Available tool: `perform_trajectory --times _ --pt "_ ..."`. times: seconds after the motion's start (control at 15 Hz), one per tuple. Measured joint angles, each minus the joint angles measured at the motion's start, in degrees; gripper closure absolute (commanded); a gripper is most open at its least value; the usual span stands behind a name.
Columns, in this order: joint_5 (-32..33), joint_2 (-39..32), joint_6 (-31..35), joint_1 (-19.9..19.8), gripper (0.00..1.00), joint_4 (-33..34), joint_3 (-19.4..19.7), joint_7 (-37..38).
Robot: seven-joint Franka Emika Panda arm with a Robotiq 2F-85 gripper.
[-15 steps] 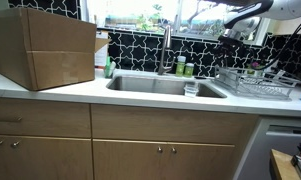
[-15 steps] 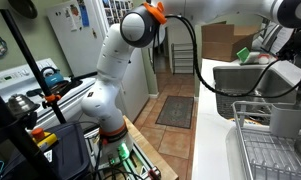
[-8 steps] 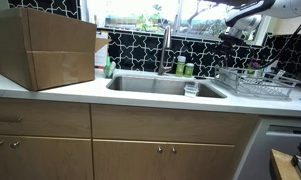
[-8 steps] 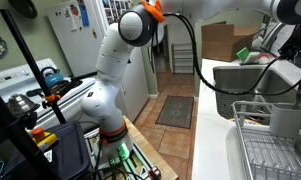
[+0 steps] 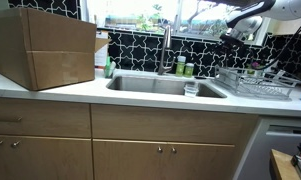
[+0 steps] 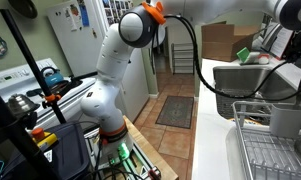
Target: Pick up the silver fork and put it in the right gray cutlery holder on the dish rack, pick up the silver fork and silver spoon together and put it in the left gray cutlery holder on the dish rack
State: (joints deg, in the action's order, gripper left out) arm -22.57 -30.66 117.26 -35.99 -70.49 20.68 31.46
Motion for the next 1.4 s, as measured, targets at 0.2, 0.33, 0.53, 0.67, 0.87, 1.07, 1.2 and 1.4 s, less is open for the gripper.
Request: perform_trajectory --times 0.2,0.33,0.53,0.67,0.87,1.07,1.2,1.4 --pt "0.1 0.0 0.6 -0.6 0.0 0.0 0.2 -2.7" --pt "0.3 -0.1 0.7 -1.3 0.0 0.0 0.1 -7.4" --pt "0.1 -0.3 0.7 -2.0 0.0 0.0 -0.1 -12.0" --pt "0.1 -0.4 0.7 -2.1 0.0 0.0 -0.2 -12.5" --pt "0.1 -0.4 0.5 -1.9 0.03 0.0 -0.2 -12.5" --pt "0.7 -0.5 -0.5 -2.0 0.3 0.3 -1.0 -12.1" --pt "1.2 -0.7 -1.6 -2.0 0.47 0.7 -1.2 -11.4" --pt "1.9 -1.5 -3.0 -2.2 0.7 1.6 -1.3 -10.4"
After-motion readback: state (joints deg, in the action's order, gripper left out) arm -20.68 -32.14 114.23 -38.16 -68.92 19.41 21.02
